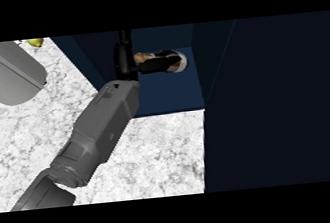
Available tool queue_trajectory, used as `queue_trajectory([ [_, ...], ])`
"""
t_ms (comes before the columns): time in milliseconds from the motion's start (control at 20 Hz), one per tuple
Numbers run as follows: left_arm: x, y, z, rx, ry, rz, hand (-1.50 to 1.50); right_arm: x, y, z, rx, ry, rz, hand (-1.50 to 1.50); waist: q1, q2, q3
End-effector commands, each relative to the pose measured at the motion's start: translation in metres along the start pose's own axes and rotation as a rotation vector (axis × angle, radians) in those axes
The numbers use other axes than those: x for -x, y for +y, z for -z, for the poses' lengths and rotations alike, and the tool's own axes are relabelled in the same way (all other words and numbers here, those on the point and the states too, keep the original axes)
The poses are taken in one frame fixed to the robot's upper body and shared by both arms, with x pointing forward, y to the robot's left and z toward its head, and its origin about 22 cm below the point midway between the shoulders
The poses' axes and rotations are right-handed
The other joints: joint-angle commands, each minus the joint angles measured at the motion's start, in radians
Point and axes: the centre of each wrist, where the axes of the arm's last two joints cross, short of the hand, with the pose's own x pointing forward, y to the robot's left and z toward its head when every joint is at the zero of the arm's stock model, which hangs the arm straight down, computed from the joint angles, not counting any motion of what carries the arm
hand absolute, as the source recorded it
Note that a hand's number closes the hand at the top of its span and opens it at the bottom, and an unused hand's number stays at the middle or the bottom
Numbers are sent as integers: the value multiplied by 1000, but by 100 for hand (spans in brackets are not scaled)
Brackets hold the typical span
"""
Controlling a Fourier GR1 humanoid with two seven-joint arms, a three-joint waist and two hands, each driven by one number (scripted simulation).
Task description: Pick up the wine, place it into the cabinet and close the cabinet
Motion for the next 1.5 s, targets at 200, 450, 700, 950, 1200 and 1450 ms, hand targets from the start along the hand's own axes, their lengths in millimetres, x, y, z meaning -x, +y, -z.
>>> queue_trajectory([
  [200,11,7,-15,44,-53,-85,-150,-45,4,-31,12,-71,38,-150,23,-13,1],
  [450,-5,5,-21,89,-76,-149,-150,-45,7,-24,20,-52,34,-150,53,-21,0],
  [700,-17,-1,-45,113,-57,-174,-150,-29,0,-9,51,-72,14,-150,64,-21,1],
  [950,-18,5,-80,144,-49,-226,-150,-44,9,-22,30,-63,24,-150,57,-23,1],
  [1200,-9,26,-127,140,-38,-283,-150,-42,11,-23,36,-75,34,-150,48,-19,1],
  [1450,-23,36,-158,159,-58,-292,-150,-48,13,-24,12,-65,16,-150,39,-14,0],
])
